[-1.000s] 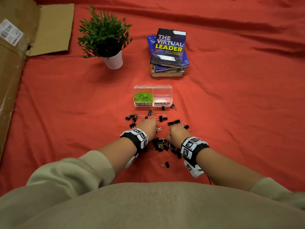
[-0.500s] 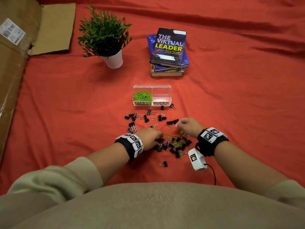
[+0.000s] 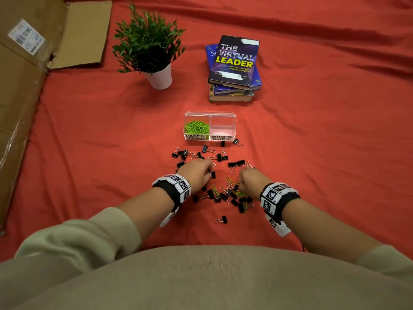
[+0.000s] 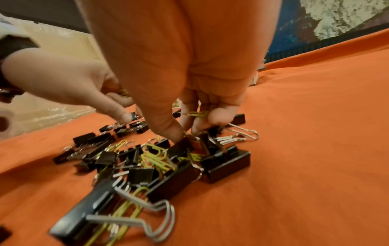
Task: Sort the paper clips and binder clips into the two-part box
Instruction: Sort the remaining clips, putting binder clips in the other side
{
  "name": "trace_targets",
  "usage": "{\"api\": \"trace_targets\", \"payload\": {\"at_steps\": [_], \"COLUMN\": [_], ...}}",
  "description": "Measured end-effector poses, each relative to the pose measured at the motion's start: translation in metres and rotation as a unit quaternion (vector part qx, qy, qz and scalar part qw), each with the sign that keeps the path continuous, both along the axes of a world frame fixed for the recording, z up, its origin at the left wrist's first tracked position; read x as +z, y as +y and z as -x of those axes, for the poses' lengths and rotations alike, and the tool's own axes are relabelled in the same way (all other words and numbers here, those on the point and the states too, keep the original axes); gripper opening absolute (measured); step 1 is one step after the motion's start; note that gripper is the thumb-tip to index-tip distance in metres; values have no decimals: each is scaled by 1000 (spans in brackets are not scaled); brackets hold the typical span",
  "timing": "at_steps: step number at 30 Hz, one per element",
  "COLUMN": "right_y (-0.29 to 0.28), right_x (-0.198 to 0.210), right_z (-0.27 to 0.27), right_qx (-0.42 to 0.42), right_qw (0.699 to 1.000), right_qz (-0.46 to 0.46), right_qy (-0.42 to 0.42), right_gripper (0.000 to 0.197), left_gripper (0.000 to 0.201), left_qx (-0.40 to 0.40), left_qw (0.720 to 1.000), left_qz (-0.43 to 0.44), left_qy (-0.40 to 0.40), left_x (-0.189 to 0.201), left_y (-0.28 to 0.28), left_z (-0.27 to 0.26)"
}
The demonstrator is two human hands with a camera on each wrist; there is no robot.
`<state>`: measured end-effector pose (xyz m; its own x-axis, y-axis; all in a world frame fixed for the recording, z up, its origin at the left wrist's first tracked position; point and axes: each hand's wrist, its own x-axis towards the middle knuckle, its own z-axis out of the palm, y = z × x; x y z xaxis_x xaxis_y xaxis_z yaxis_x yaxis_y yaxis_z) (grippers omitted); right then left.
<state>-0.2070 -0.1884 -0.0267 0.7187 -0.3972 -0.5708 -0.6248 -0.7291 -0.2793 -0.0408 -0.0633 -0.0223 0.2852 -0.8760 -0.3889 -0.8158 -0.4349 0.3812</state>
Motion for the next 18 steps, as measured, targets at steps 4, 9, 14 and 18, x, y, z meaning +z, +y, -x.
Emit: {"api": "trace_targets", "payload": {"at_steps": [4, 9, 14, 18], "right_y": [-8, -19, -22, -10], "right_x": [1, 8, 12, 17], "right_z": [1, -1, -6, -17], "right_qx": [-120, -297, -415, -495], "right_qw": [989, 913, 826, 732], "right_qz": [-54, -228, -346, -431], "right_qy": [-71, -159, -160, -182], "right_gripper": [6, 7, 24, 25], "left_gripper": [21, 23, 22, 29], "left_qx": [-115, -145, -195, -225], "left_qw": [993, 988, 976, 963], "left_qz": [-37, -54, -43, -48], "left_qy": [2, -25, -82, -143], "left_x": [-3, -5, -9, -12], "left_y": [3, 4, 6, 8], "left_z": [19, 24, 28, 29]}}
